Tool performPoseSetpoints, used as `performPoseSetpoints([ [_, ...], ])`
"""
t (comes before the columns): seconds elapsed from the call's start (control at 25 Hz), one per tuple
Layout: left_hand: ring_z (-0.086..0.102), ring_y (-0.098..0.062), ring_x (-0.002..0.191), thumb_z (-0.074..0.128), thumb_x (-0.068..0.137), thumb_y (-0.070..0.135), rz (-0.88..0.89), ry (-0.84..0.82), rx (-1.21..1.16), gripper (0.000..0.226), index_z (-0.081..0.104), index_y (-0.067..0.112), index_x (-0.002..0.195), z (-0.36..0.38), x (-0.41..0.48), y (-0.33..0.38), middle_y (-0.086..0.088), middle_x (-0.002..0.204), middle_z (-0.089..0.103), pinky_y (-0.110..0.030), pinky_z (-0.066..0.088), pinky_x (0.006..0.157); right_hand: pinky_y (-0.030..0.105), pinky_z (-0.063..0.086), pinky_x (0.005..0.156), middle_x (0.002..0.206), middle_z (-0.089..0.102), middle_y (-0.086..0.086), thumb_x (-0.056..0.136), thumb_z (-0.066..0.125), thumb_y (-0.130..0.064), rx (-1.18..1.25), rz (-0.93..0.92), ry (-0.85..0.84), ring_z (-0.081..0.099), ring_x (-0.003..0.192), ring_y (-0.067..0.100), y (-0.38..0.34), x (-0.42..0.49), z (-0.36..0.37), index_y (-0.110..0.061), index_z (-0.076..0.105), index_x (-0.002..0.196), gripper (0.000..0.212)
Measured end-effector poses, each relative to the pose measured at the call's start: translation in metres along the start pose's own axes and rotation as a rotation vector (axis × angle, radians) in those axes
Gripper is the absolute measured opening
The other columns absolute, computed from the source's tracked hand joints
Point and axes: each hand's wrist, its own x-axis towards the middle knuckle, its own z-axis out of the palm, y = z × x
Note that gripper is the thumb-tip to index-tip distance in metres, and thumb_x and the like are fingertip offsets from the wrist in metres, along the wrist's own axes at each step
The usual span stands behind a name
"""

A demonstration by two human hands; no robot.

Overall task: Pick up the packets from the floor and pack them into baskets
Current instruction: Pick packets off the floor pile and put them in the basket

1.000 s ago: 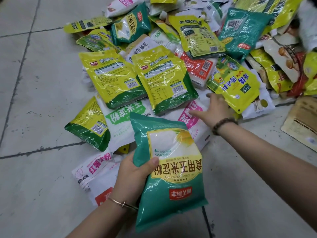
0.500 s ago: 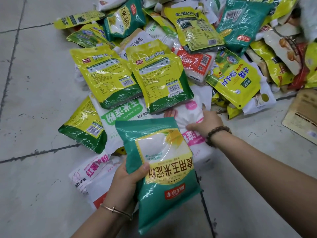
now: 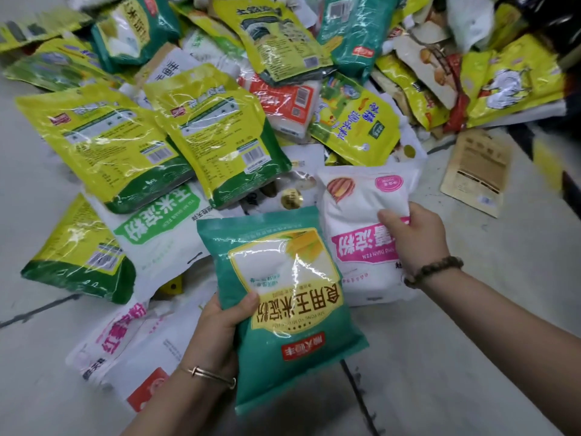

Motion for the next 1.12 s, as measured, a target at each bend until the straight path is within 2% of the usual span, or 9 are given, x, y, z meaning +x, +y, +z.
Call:
performPoseSetpoints([
  [0.08, 0.07, -0.031, 0.068, 0.09, 0.038, 0.02, 0.038, 0.001, 0.043, 0.066, 0.064, 0.003, 0.097, 0.009, 0.0, 0.005, -0.019, 0.084, 0.072, -0.037, 0.056, 0.053, 0.027, 0.048, 0.062, 0.075, 0.063, 0.001, 0.088, 0.062, -0.011, 0.021, -0.012, 0.049, 0.058, 0.066, 0.01, -0.007, -0.01, -0.023, -0.01, 0.065, 0.089, 0.003],
  [0.16, 0.07, -0.026, 0.063, 0.069, 0.061, 0.009, 0.077, 0.01, 0.065, 0.033, 0.064, 0.007, 0.094, 0.023, -0.001, 0.011, -0.013, 0.077, 0.073, -0.034, 0.056, 0.051, 0.026, 0.051, 0.061, 0.076, 0.065, 0.004, 0.086, 0.065, -0.011, 0.004, -0.032, 0.059, 0.06, 0.065, 0.011, -0.015, -0.023, -0.045, -0.011, 0.066, 0.083, 0.003],
  [0.28, 0.068, -0.023, 0.062, 0.059, 0.076, -0.001, 0.166, -0.026, 0.138, 0.018, 0.064, 0.008, 0.091, 0.05, -0.002, 0.014, -0.009, 0.074, 0.073, -0.033, 0.058, 0.055, 0.028, 0.055, 0.064, 0.075, 0.069, 0.001, 0.084, 0.068, -0.012, 0.029, -0.029, 0.12, 0.065, 0.066, 0.017, -0.024, -0.046, -0.083, -0.017, 0.067, 0.08, 0.006],
  [0.48, 0.067, -0.019, 0.056, 0.059, 0.082, 0.001, 0.235, -0.13, 0.197, 0.009, 0.064, 0.008, 0.082, 0.094, -0.028, 0.018, -0.007, 0.067, 0.071, -0.034, 0.058, 0.057, 0.026, 0.057, 0.06, 0.064, 0.07, -0.002, 0.08, 0.071, -0.01, 0.048, -0.059, 0.203, 0.066, 0.06, 0.014, -0.045, -0.084, -0.14, -0.019, 0.067, 0.077, 0.01],
  [0.64, 0.063, -0.009, 0.049, 0.062, 0.08, 0.025, 0.354, -0.175, 0.261, 0.012, 0.062, 0.014, 0.075, 0.123, -0.048, 0.02, 0.003, 0.057, 0.068, -0.022, 0.052, 0.049, 0.017, 0.053, 0.05, 0.066, 0.069, -0.002, 0.081, 0.07, -0.012, 0.04, -0.096, 0.292, 0.061, 0.049, 0.002, -0.065, -0.116, -0.18, -0.02, 0.065, 0.078, 0.009],
  [0.72, 0.064, -0.011, 0.052, 0.061, 0.082, 0.027, 0.362, -0.242, 0.277, 0.015, 0.064, 0.016, 0.074, 0.14, -0.061, 0.019, 0.002, 0.06, 0.069, -0.025, 0.052, 0.052, 0.021, 0.055, 0.056, 0.07, 0.069, -0.003, 0.082, 0.07, -0.018, -0.007, -0.099, 0.362, 0.065, 0.056, 0.007, -0.071, -0.135, -0.205, -0.022, 0.066, 0.077, 0.008],
  [0.88, 0.065, -0.025, 0.067, 0.06, 0.087, 0.017, 0.311, -0.359, 0.259, 0.022, 0.072, 0.015, 0.068, 0.17, -0.082, 0.008, -0.005, 0.069, 0.071, -0.044, 0.052, 0.074, 0.013, 0.048, 0.045, 0.053, 0.066, -0.013, 0.084, 0.068, -0.021, -0.053, -0.088, 0.477, 0.062, 0.046, 0.002, -0.081, -0.17, -0.253, -0.019, 0.065, 0.074, 0.01],
  [0.96, 0.065, -0.029, 0.075, 0.059, 0.087, 0.016, 0.287, -0.425, 0.27, 0.018, 0.071, 0.015, 0.074, 0.189, -0.096, 0.004, -0.008, 0.074, 0.072, -0.048, 0.051, 0.079, 0.019, 0.052, 0.048, 0.056, 0.068, -0.008, 0.084, 0.068, -0.023, -0.065, -0.082, 0.543, 0.064, 0.048, 0.005, -0.083, -0.191, -0.279, -0.016, 0.068, 0.077, 0.01],
  [1.12, 0.066, -0.026, 0.062, 0.057, 0.088, 0.017, 0.278, -0.56, 0.287, 0.013, 0.067, 0.015, 0.08, 0.233, -0.131, -0.006, -0.007, 0.07, 0.072, -0.043, 0.053, 0.072, 0.035, 0.057, 0.065, 0.07, 0.073, 0.005, 0.084, 0.067, -0.026, -0.005, -0.095, 0.62, 0.07, 0.064, 0.021, -0.084, -0.228, -0.333, -0.019, 0.068, 0.078, 0.01],
])
